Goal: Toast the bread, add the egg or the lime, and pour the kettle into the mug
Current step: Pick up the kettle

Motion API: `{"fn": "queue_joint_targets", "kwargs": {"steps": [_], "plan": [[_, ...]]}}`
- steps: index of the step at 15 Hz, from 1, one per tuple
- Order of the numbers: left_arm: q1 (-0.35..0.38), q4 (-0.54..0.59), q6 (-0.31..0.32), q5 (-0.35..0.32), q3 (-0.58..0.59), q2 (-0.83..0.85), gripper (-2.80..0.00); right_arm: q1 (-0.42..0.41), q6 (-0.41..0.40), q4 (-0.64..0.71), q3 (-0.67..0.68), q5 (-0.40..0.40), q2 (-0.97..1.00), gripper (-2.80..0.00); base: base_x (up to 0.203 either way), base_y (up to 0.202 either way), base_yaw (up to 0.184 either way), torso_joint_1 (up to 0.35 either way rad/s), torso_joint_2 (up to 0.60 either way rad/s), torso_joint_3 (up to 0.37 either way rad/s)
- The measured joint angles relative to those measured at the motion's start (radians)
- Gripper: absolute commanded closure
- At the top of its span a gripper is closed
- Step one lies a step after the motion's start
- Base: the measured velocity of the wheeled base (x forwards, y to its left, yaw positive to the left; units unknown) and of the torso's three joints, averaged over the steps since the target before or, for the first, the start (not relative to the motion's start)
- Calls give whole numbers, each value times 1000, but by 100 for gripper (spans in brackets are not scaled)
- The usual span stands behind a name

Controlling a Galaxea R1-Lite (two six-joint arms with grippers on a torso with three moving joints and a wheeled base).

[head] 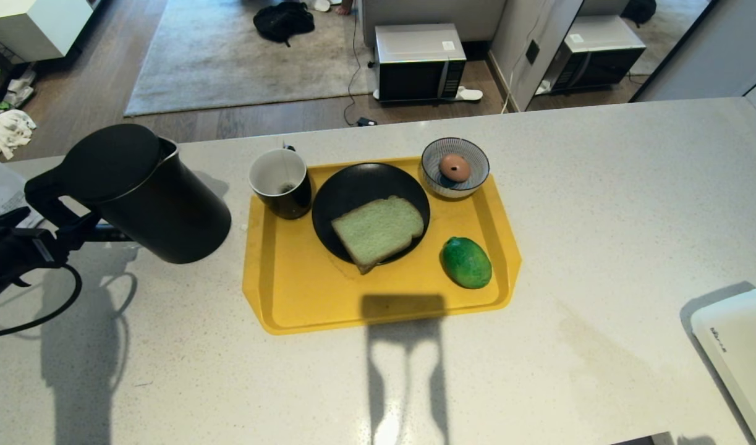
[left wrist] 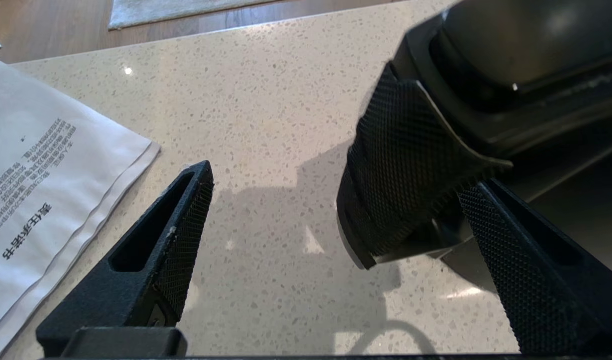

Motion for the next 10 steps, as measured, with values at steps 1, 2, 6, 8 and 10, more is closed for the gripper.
{"fn": "queue_joint_targets", "kwargs": {"steps": [1,2,6,8,10], "plan": [[-3,0,-3,0,-6,2,-280,0,0,0,0,0,0,0,0,0,0,0,0,0],[-10,0,-2,-1,-12,4,-280,0,0,0,0,0,0,0,0,0,0,0,0,0],[-41,0,9,-7,-21,13,-280,0,0,0,0,0,0,0,0,0,0,0,0,0],[-59,0,33,-10,-20,16,-280,0,0,0,0,0,0,0,0,0,0,0,0,0],[-66,-1,63,-21,-19,19,-280,0,0,0,0,0,0,0,0,0,0,0,0,0]]}}
